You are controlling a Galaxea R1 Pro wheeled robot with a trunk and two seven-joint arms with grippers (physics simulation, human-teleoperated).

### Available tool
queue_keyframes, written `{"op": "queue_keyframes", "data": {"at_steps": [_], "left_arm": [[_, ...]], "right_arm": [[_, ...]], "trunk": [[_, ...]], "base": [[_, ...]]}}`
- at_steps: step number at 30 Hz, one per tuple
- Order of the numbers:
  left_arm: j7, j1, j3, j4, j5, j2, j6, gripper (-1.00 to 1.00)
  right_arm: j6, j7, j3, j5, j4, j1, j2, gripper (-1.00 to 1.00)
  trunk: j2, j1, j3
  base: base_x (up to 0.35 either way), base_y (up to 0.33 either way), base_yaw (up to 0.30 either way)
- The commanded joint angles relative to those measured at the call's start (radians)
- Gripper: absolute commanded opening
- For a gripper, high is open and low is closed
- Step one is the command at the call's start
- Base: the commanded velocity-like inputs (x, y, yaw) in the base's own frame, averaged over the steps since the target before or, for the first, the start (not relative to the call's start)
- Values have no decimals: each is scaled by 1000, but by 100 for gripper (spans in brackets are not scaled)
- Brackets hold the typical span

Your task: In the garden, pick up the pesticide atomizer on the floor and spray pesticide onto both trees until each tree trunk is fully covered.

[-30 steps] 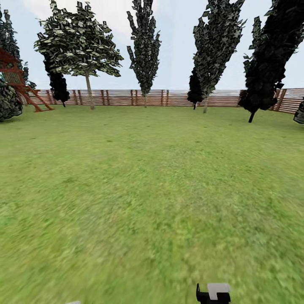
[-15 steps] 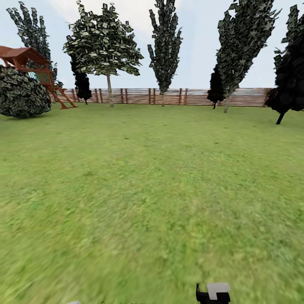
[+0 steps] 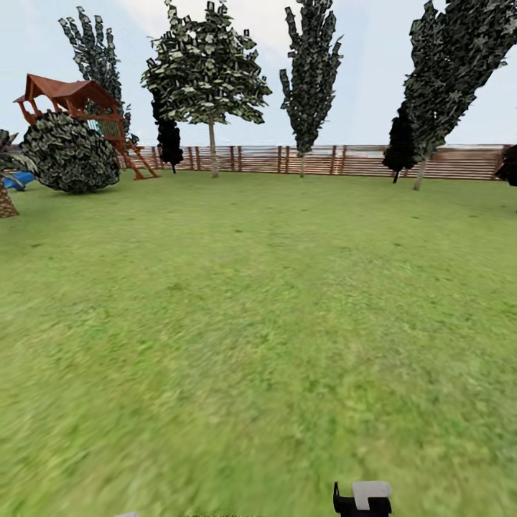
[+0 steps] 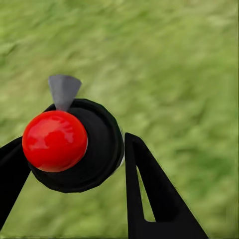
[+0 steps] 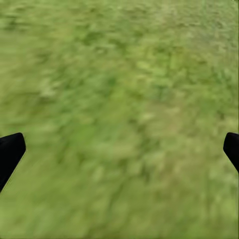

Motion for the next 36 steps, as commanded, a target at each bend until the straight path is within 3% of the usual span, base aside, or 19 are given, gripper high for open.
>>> {"op": "queue_keyframes", "data": {"at_steps": [1,16,23,36], "left_arm": [[3,-1,-8,0,5,0,-2,-100],[4,-1,-7,3,7,3,-3,-100],[5,-1,-7,5,7,7,-4,-100],[5,-1,-7,5,7,8,-3,-100]], "right_arm": [[-1,-7,-3,11,1,-1,0,100],[-1,-6,-3,11,1,0,0,100],[-1,-5,-3,11,1,0,-1,100],[-1,-3,0,15,1,0,-4,100]], "trunk": [[0,0,-2],[0,0,-20],[0,0,-27],[0,0,-27]], "base": [[0,0,213],[42,0,213],[313,0,169],[334,0,6]]}}
